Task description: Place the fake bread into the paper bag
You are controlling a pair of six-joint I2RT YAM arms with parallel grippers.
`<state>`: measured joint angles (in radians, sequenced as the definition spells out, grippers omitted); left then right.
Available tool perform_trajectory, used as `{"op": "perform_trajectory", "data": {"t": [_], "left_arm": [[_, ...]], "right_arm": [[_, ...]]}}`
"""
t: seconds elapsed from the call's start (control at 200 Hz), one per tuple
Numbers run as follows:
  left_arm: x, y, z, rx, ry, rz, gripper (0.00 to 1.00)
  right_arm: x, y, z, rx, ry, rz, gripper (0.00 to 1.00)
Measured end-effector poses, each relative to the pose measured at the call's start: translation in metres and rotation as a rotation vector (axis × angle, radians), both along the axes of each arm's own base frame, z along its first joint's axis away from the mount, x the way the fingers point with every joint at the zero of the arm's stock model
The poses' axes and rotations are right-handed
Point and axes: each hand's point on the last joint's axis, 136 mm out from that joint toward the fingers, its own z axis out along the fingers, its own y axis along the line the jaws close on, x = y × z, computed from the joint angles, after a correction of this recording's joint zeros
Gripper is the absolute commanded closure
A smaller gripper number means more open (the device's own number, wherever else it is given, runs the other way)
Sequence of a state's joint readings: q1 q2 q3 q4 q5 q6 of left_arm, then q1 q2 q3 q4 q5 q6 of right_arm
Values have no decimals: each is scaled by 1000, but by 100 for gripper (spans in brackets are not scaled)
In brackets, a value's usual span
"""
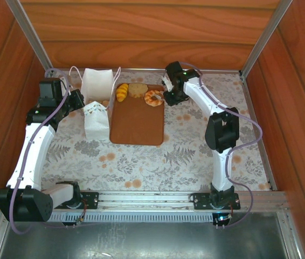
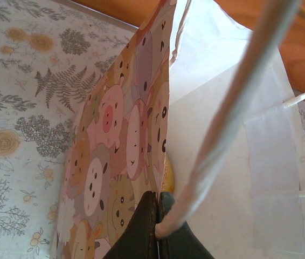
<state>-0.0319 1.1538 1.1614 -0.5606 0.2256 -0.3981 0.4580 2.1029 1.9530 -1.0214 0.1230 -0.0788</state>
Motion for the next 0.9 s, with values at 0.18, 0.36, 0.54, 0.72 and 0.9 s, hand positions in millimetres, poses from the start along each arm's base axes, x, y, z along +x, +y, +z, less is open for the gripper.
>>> {"op": "perform_trajectory", "data": {"t": [0.18, 0.36, 0.54, 0.72, 0.9], "left_arm": [[0, 0, 0, 0, 0, 0, 100], [0, 1, 0, 0, 0, 1, 100], [0, 2, 0, 0, 0, 5, 100], [0, 1, 0, -5, 0, 0, 100], [0, 1, 0, -5, 0, 0, 100]], "right_arm": [[-3, 3, 2, -7, -11, 12, 77], [-26, -4, 22, -6, -41, 15, 79], [-52, -14, 65, 42, -127, 7, 79], [-84, -19, 121, 129, -249, 6, 80], [-110, -12, 186, 258, -380, 30, 80]]}}
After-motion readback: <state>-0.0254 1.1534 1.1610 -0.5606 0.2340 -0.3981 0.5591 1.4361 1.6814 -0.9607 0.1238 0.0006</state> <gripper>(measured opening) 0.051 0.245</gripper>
